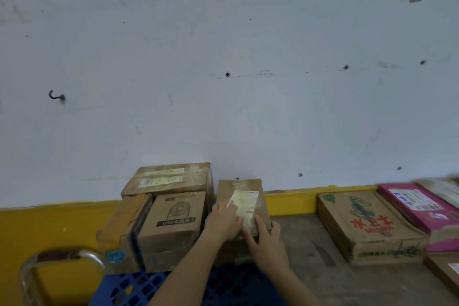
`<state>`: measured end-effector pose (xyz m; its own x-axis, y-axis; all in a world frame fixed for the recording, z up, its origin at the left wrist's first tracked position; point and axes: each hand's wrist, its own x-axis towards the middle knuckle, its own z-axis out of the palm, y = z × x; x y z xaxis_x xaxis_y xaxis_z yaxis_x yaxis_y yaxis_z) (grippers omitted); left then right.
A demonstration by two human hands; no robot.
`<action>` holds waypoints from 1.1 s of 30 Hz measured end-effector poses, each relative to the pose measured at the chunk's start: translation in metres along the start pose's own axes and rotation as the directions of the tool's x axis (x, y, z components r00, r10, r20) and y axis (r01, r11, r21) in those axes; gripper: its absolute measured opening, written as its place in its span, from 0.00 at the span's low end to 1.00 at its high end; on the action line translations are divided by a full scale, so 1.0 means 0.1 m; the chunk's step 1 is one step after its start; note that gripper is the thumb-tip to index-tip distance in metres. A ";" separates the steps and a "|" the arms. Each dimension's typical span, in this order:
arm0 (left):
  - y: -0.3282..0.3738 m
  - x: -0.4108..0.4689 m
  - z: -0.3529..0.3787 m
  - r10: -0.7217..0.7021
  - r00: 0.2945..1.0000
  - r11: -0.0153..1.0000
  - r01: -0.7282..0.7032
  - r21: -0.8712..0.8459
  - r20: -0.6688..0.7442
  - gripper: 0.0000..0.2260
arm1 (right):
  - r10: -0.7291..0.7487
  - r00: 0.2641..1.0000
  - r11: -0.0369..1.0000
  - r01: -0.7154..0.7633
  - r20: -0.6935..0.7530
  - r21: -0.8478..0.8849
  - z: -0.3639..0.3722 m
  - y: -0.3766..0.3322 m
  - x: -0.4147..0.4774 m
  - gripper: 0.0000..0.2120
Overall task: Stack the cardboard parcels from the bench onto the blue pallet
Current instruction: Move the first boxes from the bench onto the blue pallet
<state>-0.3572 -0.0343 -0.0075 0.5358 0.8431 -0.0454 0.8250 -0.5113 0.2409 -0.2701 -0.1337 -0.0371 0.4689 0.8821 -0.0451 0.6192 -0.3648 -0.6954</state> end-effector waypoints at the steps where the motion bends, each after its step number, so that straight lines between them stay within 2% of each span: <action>1: -0.02 0.03 0.01 -0.004 1.000 1.000 0.005 0.029 -0.014 0.18 | -0.009 1.000 1.000 0.009 0.009 0.001 0.01 -0.01 0.07 0.30; 4: -0.06 0.12 0.05 0.001 0.998 0.982 0.012 0.191 -0.069 0.16 | -0.015 0.999 1.000 0.016 0.042 -0.016 0.06 -0.04 0.25 0.30; 10: -0.15 0.27 0.06 0.008 0.994 0.942 0.030 0.335 -0.111 0.19 | -0.022 1.000 1.000 0.023 0.015 -0.015 0.18 -0.08 0.43 0.29; 25: -0.17 0.32 0.00 0.011 0.994 0.936 0.030 0.352 -0.113 0.21 | 0.002 1.000 1.000 -0.002 -0.013 -0.017 0.27 -0.09 0.61 0.30; 30: -0.12 0.25 -0.08 0.070 0.993 0.927 -0.030 0.374 -0.094 0.14 | -0.030 0.999 0.998 0.027 0.040 0.054 0.15 -0.07 0.58 0.33; 33: -0.12 0.24 -0.15 0.084 0.986 0.963 -0.043 0.266 -0.144 0.12 | -0.079 0.996 0.997 0.079 0.034 0.010 0.03 -0.02 0.49 0.34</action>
<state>-0.3573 -0.0055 0.0033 0.5718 0.8123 0.1151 0.8191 -0.5732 -0.0239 -0.2506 -0.0885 -0.0404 0.3970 0.9177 -0.0145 0.6481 -0.2915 -0.7036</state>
